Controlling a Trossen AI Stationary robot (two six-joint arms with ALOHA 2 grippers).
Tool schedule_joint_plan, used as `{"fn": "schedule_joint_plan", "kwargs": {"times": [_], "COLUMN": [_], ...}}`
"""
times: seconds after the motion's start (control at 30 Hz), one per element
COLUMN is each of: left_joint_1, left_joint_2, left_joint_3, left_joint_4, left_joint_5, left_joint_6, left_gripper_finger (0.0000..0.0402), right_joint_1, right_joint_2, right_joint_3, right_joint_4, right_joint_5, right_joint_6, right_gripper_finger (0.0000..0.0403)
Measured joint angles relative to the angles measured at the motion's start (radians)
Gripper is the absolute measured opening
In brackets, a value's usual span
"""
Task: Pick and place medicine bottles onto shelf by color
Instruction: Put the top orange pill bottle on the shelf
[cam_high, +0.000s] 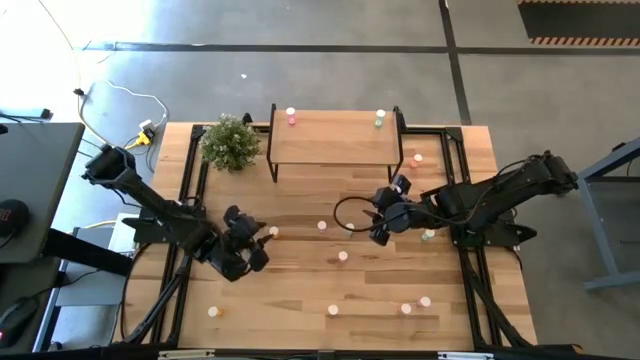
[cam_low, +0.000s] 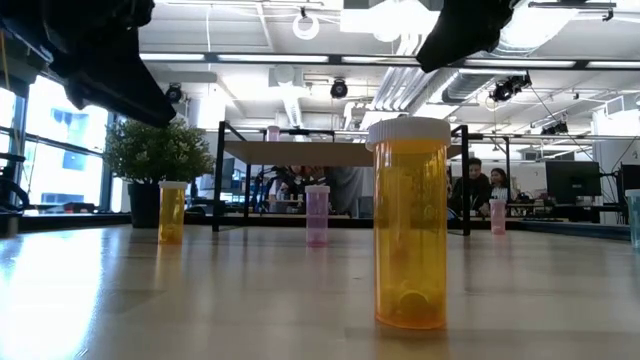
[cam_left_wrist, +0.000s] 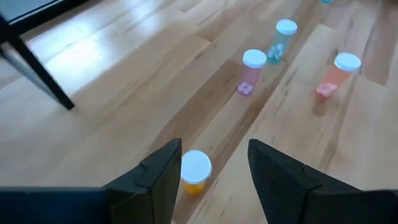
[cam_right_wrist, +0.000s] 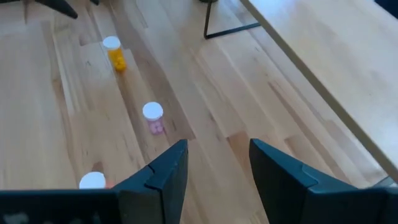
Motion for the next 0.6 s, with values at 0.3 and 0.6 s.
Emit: {"fn": "schedule_joint_plan", "kwargs": {"times": [0.3,0.6], "left_joint_1": [-0.054,-0.123], "left_joint_2": [0.119,0.244], "left_joint_3": [0.000,0.000], "left_joint_4": [0.006,0.004], "left_joint_5": [-0.070,-0.189], "left_joint_6": [-0.177,-0.198], "left_gripper_finger": [0.0174,0.0174], "right_joint_1": [-0.001,-0.001], "right_joint_2": [0.000,0.000], "right_joint_3": [0.000,0.000], "right_joint_4": [0.009,0.017], "right_joint_5": [0.080,0.080], "right_joint_6": [-0.020,-0.054], "right_gripper_finger": [0.0163,0.0163]}}
